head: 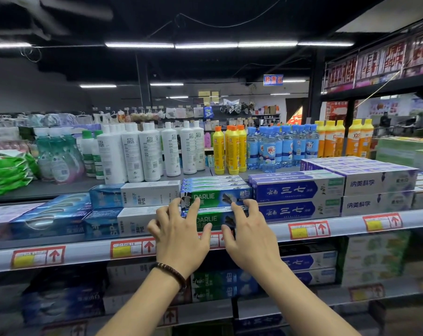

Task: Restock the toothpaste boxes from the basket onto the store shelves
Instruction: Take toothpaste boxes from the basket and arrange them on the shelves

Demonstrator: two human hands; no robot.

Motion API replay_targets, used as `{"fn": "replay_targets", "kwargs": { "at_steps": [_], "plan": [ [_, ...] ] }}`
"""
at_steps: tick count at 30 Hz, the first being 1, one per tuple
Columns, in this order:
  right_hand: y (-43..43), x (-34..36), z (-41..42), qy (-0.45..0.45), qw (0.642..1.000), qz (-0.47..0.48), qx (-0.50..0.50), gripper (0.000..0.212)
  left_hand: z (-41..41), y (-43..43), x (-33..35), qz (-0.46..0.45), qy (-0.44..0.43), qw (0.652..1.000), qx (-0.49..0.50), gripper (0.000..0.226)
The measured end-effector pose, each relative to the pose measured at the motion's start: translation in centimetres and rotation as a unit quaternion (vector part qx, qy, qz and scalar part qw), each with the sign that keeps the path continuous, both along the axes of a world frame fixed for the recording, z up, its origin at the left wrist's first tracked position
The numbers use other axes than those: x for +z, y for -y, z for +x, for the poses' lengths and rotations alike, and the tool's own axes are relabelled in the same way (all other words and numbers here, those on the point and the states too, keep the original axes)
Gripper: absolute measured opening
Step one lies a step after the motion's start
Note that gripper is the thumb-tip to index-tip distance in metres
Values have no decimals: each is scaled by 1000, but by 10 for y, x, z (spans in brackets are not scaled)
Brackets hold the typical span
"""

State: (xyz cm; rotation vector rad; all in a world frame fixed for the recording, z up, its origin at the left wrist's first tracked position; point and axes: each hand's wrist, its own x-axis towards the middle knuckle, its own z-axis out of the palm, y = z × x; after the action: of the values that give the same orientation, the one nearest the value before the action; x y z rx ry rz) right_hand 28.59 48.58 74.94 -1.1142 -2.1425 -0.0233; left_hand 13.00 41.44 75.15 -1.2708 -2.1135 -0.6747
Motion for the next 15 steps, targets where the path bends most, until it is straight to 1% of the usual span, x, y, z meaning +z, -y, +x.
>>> {"fn": "replay_targets", "kwargs": {
  "at_steps": [15],
  "plan": [
    [-5, 0, -1, 3, 1000, -7, 2, 68, 0, -3, -3, 3, -15, 1000, 8, 65]
  ]
}}
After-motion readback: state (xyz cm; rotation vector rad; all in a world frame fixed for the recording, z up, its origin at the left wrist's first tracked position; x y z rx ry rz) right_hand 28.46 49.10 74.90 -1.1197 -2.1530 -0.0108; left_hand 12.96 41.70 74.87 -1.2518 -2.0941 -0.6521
